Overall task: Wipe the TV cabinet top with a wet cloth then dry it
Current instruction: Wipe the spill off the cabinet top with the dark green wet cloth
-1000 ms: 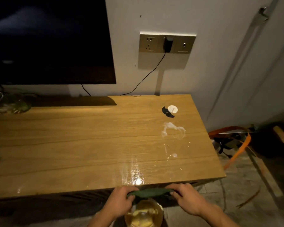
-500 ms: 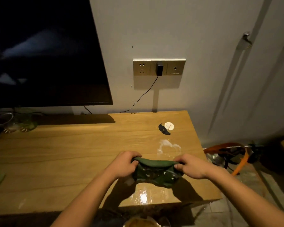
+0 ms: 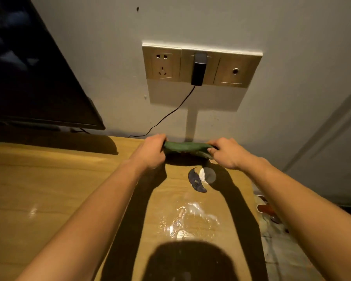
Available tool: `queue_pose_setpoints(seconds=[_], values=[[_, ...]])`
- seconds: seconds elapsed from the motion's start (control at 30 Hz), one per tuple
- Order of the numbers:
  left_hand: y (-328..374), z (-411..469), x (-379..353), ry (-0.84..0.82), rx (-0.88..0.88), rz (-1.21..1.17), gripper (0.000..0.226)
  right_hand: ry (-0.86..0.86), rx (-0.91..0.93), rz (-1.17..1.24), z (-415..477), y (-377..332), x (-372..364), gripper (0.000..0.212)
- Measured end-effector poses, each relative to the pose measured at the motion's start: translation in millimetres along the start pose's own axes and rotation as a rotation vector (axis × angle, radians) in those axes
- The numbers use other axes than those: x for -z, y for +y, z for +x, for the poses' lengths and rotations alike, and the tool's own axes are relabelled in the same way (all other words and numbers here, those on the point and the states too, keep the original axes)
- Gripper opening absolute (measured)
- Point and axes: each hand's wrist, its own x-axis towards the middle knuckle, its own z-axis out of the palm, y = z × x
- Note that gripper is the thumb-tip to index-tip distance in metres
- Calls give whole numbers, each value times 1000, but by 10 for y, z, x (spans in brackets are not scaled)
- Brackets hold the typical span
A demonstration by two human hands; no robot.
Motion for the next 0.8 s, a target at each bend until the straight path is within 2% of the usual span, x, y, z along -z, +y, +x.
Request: queue_pose_setpoints(seconds=[0.17, 0.23, 0.33, 0.43, 0.57, 0.67, 0.8], values=[[-215, 230, -546, -104, 27, 96, 25, 57, 32, -56, 415, 344, -582, 30], [-282, 195, -743, -133, 3, 128, 41, 45, 51, -89, 449, 434, -839, 35], [-338, 149, -896, -87, -105, 186, 59, 53, 130, -126, 447, 524, -1074, 55], [-363, 200, -930, -97, -143, 199, 59, 98, 209, -186, 475, 589, -1100, 59], [-403, 256, -915, -112, -127, 129, 59, 68, 290, -223, 500, 614, -1113, 56], [-405, 253, -940, -101, -113, 105, 58, 84, 230, -122, 538, 610, -1126, 54], [-386, 252, -940, -105, -116, 136, 55, 113, 188, -138, 554, 562, -1187, 52]])
